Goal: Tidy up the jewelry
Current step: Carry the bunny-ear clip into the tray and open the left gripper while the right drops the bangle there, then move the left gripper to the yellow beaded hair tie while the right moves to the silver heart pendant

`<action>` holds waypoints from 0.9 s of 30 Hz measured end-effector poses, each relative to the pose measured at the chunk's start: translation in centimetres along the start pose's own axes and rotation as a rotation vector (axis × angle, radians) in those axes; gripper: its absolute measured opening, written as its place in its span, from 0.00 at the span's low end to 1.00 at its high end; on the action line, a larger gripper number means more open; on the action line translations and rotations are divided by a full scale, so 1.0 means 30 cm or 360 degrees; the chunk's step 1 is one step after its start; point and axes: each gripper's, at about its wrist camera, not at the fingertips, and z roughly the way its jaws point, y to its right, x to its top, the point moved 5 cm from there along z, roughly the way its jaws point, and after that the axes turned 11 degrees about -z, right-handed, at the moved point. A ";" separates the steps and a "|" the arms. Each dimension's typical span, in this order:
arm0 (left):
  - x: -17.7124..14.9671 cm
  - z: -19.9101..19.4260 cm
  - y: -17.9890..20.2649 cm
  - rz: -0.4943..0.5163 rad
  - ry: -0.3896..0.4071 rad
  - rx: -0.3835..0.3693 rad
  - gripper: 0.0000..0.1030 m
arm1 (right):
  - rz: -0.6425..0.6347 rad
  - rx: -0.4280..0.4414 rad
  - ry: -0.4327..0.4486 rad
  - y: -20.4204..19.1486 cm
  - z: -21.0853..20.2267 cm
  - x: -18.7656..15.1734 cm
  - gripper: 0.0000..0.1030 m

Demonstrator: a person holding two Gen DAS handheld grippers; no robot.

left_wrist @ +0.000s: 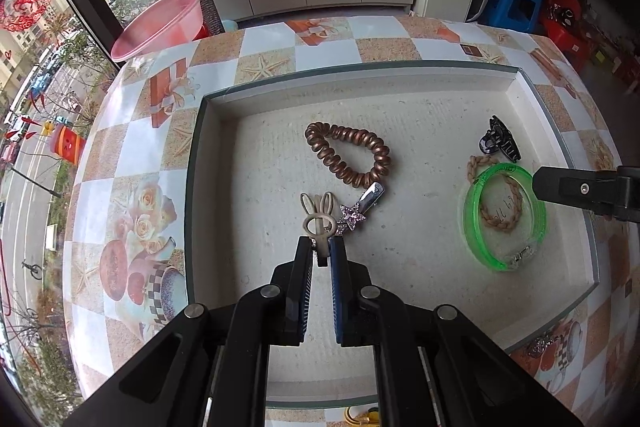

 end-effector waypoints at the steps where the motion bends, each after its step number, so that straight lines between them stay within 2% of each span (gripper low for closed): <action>1: 0.000 -0.009 -0.001 0.0001 0.0009 -0.0004 0.21 | 0.0008 0.0007 0.0009 -0.002 -0.013 0.005 0.57; 8: -0.012 -0.064 -0.006 0.0007 0.0030 -0.0022 0.21 | -0.0032 -0.0006 0.0056 -0.012 -0.097 -0.022 0.70; 15: -0.060 -0.119 -0.025 -0.0021 0.0002 -0.0063 0.21 | 0.0004 0.0015 0.0069 -0.016 -0.159 -0.101 0.72; 17: -0.081 -0.138 -0.035 -0.0029 -0.0009 -0.0072 0.21 | 0.0010 0.0021 0.0071 -0.018 -0.175 -0.131 0.78; 27: -0.200 -0.243 -0.080 -0.0083 -0.0021 -0.0128 0.21 | 0.0023 0.0010 0.0042 -0.027 -0.229 -0.293 0.79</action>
